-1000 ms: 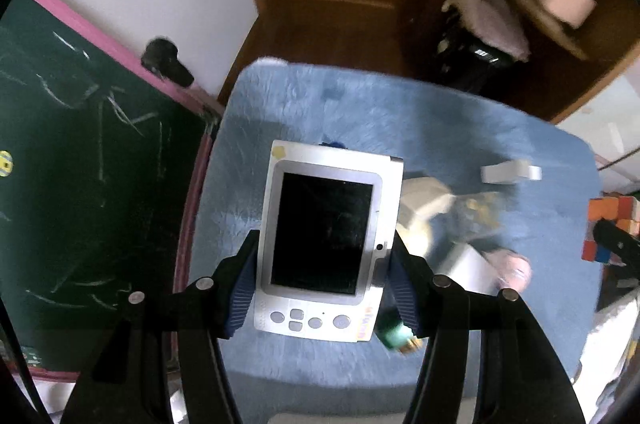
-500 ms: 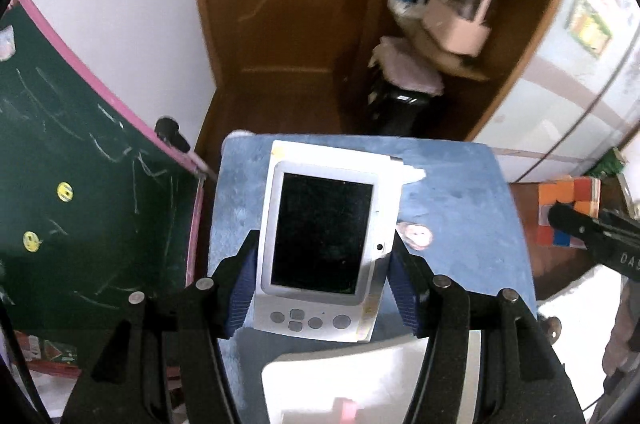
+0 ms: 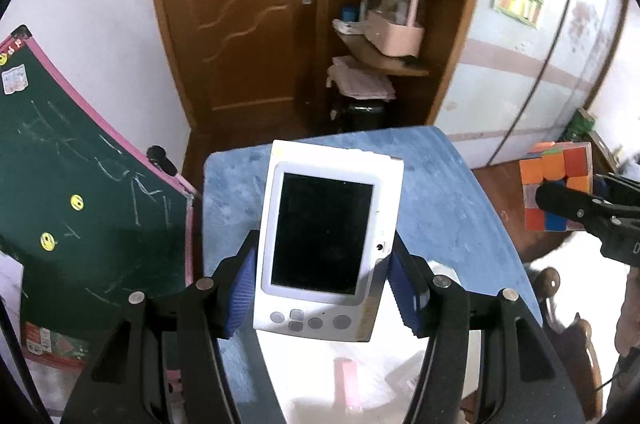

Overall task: Organize rigid objects
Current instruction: 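Carry device and Rubik's cube into the white tray and release both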

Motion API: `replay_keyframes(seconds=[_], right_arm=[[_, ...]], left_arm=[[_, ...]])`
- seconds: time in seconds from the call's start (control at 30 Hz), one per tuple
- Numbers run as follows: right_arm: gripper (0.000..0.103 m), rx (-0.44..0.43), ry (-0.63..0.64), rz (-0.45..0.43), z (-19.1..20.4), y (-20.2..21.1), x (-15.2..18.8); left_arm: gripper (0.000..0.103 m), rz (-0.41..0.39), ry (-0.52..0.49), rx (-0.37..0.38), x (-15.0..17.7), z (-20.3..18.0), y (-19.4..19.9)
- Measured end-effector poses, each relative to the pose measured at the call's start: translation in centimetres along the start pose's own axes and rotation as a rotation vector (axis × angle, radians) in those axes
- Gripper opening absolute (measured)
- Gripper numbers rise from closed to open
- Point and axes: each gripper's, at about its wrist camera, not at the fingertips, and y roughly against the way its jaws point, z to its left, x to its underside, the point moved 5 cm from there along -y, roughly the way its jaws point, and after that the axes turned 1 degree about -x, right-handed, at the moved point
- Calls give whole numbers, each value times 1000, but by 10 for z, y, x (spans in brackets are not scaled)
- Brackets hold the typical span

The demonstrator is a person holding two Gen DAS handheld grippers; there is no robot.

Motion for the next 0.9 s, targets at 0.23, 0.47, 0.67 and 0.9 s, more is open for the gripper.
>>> replay_keyframes(seconds=[0.23,0.47,0.67,0.9], right_arm=[[57,40,28,23,10,-10,54],[57,88,-26,187,-1,-80,129],[57,94,-64,320,-7,-127,181],[57,105,-38,381,-10,-156,213]], left_arm=[[63,50,-43,40,42,-23,-29],[63,188,-30,76,95,-37,-87],[63,264,-78,92,130,-53,-120],[63,328,-126,102,158,-61,-149]])
